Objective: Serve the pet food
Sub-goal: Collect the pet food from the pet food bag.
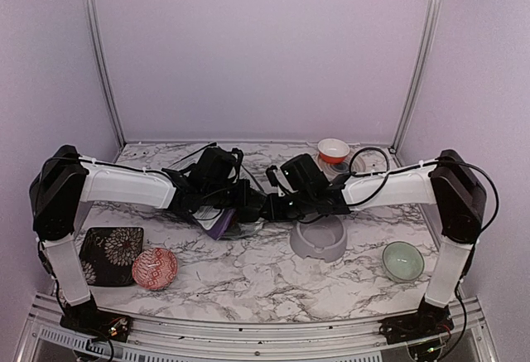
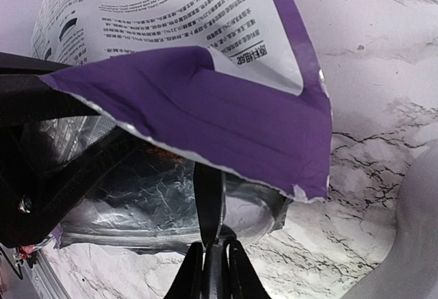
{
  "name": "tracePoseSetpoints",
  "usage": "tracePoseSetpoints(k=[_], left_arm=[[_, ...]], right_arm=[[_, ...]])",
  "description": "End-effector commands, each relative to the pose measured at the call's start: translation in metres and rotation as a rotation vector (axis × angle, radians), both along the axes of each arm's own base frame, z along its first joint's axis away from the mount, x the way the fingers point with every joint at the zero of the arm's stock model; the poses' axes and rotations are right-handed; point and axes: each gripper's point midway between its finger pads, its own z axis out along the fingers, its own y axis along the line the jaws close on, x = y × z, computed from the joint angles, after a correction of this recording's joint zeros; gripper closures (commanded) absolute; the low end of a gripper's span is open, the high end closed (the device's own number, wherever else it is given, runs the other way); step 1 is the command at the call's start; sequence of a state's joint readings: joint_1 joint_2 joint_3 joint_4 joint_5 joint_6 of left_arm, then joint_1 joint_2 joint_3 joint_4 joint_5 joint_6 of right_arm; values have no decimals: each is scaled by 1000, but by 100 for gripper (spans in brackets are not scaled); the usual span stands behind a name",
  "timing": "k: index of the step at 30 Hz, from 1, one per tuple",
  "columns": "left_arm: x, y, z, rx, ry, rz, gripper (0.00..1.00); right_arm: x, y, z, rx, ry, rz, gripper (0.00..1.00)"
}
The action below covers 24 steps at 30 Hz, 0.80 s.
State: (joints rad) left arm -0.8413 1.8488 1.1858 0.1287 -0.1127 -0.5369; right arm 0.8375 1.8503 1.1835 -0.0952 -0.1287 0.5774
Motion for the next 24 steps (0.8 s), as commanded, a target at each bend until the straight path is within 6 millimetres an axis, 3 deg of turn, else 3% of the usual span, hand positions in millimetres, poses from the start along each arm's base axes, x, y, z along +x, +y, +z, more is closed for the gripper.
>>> tracePoseSetpoints(k=[1,24], left_arm=[[-4,-9,18,-63,-18,-30,100],[-10,-15,20,-69,-17,-44,100]], right_arm=[[-8,-14,-34,-80,92,-23,100],[-24,-3,-52,30,175,12,100]])
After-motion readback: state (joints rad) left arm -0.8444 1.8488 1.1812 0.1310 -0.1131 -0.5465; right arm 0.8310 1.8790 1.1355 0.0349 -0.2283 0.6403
